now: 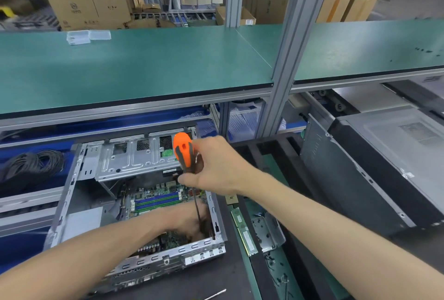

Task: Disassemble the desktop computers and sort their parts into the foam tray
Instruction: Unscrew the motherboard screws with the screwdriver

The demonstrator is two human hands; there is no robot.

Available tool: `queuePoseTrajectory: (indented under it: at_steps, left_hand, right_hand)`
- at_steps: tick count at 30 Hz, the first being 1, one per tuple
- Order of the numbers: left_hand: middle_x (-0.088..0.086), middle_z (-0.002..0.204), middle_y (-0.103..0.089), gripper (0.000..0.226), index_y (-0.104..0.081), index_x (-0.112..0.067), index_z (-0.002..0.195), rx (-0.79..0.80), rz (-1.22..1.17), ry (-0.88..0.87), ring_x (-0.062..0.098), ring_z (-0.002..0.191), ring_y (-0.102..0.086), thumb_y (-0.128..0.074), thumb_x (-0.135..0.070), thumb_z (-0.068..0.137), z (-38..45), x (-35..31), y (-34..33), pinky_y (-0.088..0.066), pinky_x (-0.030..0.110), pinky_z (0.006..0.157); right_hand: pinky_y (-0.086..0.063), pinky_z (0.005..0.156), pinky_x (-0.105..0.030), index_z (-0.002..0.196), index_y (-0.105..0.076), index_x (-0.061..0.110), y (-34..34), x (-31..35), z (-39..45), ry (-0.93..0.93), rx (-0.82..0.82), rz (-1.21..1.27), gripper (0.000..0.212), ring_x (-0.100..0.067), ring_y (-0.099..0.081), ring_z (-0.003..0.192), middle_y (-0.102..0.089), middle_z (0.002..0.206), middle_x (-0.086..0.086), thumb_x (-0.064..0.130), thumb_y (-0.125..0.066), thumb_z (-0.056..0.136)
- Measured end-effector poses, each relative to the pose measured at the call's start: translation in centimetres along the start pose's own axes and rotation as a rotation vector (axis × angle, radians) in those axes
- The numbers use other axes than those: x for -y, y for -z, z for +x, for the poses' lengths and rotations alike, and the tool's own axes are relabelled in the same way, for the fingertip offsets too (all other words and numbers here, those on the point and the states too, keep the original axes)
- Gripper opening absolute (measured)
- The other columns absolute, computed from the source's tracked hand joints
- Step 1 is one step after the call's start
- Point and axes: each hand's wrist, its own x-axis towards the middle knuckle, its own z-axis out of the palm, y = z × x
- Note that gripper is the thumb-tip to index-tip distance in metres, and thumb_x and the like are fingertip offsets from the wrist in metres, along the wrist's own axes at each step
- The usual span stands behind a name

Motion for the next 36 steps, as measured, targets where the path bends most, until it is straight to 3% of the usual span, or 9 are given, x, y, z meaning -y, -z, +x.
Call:
queuePoseTrajectory:
  at_steps: [2, 7, 11, 15, 19, 23, 28, 32, 36]
  left_hand:
    - [-0.012, 0.056, -0.061, 0.013, -0.064, -0.023, 0.075, -0.007, -0.064, 0.046, 0.0, 0.044, -0.052, -0.073, -0.027, 0.067, -0.8, -0.1, 0.7, -0.048, 0.02, 0.042]
    - [-0.02, 0.041, -0.051, 0.031, -0.047, -0.021, 0.048, -0.085, -0.179, 0.122, -0.002, 0.035, -0.044, -0.071, -0.014, 0.066, -3.4, 0.4, 2.7, -0.03, 0.01, 0.035]
    - [-0.012, 0.048, -0.06, 0.019, -0.06, -0.017, 0.059, -0.128, -0.22, 0.235, -0.001, 0.042, -0.055, -0.074, -0.01, 0.068, -5.5, 1.7, 2.7, -0.045, 0.014, 0.044]
    - [0.001, 0.059, -0.072, 0.006, -0.069, -0.012, 0.068, -0.35, -0.387, 0.324, 0.014, 0.056, -0.072, -0.074, -0.011, 0.066, -8.4, 3.1, 3.0, -0.062, 0.029, 0.06]
    - [0.002, 0.064, -0.074, 0.01, -0.071, -0.017, 0.072, -0.623, -0.593, 0.342, 0.018, 0.063, -0.074, -0.079, -0.016, 0.068, -11.6, 3.9, 4.1, -0.059, 0.028, 0.063]
    - [0.002, 0.074, -0.076, 0.014, -0.075, -0.024, 0.077, -0.812, -0.761, 0.262, 0.019, 0.069, -0.075, -0.088, -0.022, 0.071, -13.3, 2.9, 5.2, -0.057, 0.022, 0.063]
    - [-0.003, 0.077, -0.076, 0.013, -0.076, -0.026, 0.078, -0.836, -0.753, 0.13, 0.014, 0.071, -0.074, -0.086, -0.018, 0.076, -11.4, -1.4, 6.9, -0.06, 0.024, 0.069]
    - [-0.016, 0.071, -0.073, 0.011, -0.077, -0.027, 0.076, -0.775, -0.538, -0.022, -0.001, 0.065, -0.067, -0.079, -0.016, 0.076, -7.0, -6.6, 8.3, -0.054, 0.014, 0.065]
    - [-0.003, 0.075, -0.076, 0.007, -0.08, -0.017, 0.081, -0.628, -0.361, -0.059, 0.008, 0.067, -0.067, -0.077, -0.023, 0.078, -1.6, -10.6, 8.7, -0.055, 0.027, 0.068]
  right_hand:
    - [-0.042, 0.057, -0.031, 0.073, -0.057, 0.01, -2.3, -0.5, -0.3, -0.03, -0.001, 0.032, 0.025, -0.014, -0.052, 0.058, -0.061, 0.063, -0.005, 0.025, -0.071, 0.086]
    - [-0.035, 0.061, -0.038, 0.075, -0.055, 0.005, -5.9, -1.3, -0.2, -0.044, 0.018, 0.095, 0.032, -0.025, -0.049, 0.061, -0.056, 0.063, -0.008, 0.021, -0.054, 0.102]
    - [-0.041, 0.063, -0.04, 0.077, -0.051, 0.011, -5.4, -0.5, 1.6, 0.03, -0.089, 0.102, 0.03, -0.026, -0.051, 0.062, -0.057, 0.067, -0.005, 0.021, -0.047, 0.105]
    - [-0.051, 0.069, -0.046, 0.079, -0.045, 0.021, -4.9, -0.2, 2.9, 0.053, -0.102, 0.071, 0.029, -0.029, -0.06, 0.063, -0.051, 0.064, 0.008, 0.018, -0.041, 0.108]
    - [-0.05, 0.074, -0.053, 0.08, -0.05, 0.008, -4.6, -0.3, 3.5, 0.009, -0.12, 0.061, 0.032, -0.04, -0.058, 0.069, -0.061, 0.078, -0.015, 0.012, -0.035, 0.108]
    - [-0.051, 0.071, -0.051, 0.074, -0.052, 0.005, -2.6, -0.5, 4.2, -0.036, -0.224, 0.046, 0.042, -0.036, -0.057, 0.065, -0.061, 0.067, -0.013, 0.02, -0.032, 0.109]
    - [-0.052, 0.071, -0.05, 0.069, -0.052, 0.006, -0.9, -1.9, 4.1, -0.124, -0.221, 0.016, 0.045, -0.036, -0.058, 0.065, -0.057, 0.061, -0.01, 0.018, -0.033, 0.108]
    - [-0.051, 0.076, -0.05, 0.072, -0.054, 0.003, 0.4, -4.1, 2.7, -0.244, -0.191, 0.01, 0.044, -0.041, -0.06, 0.074, -0.057, 0.063, -0.007, 0.018, -0.033, 0.107]
    - [-0.048, 0.078, -0.049, 0.067, -0.047, 0.011, 1.8, -5.6, 1.2, -0.275, -0.17, -0.039, 0.041, -0.041, -0.058, 0.077, -0.046, 0.059, 0.005, 0.01, -0.034, 0.106]
